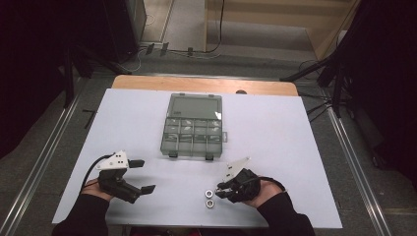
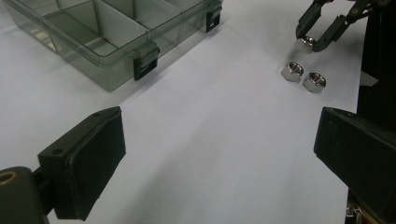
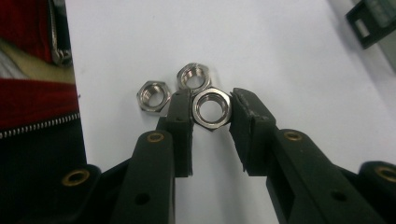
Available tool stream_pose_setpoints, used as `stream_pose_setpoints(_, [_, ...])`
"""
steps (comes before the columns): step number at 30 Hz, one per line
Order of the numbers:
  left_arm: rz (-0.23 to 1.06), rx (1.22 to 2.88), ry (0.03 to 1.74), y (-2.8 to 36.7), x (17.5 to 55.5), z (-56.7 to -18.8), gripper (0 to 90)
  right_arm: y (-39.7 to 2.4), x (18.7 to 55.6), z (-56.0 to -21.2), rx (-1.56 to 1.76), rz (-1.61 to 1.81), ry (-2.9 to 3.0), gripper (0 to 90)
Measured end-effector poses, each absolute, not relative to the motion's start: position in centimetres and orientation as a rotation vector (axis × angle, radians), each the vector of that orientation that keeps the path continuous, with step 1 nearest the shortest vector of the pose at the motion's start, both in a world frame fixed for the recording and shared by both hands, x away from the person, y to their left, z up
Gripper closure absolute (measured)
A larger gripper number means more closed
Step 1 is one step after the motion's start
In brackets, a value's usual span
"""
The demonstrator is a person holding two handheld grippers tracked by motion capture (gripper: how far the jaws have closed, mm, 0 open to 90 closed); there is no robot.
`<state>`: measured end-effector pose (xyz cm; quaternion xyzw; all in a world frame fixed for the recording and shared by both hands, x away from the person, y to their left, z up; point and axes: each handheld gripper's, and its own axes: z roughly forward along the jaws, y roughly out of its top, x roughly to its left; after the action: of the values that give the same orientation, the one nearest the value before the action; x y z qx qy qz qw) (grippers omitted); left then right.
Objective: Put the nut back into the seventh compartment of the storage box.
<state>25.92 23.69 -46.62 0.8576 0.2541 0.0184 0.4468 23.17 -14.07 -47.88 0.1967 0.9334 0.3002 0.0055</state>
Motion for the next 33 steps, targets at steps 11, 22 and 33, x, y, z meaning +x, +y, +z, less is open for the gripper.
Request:
stream_pose_setpoints(11, [0.045,2.119,0.626,23.6,25.9,-46.6,2.2,-14.9,23.7,-47.3,0.763,1.107,2.808,71.5])
stream_pose_setpoints(22, [0.042,2.126,0.627,23.6,25.7,-46.7,2.2,-15.1,24.4,-46.8,0.865,1.203,2.728,71.5])
stream_pose_setpoints(33, [0.04,2.129,0.629,23.6,25.8,-46.9,2.2,-14.2,25.8,-46.2,0.895,1.235,2.701,71.5])
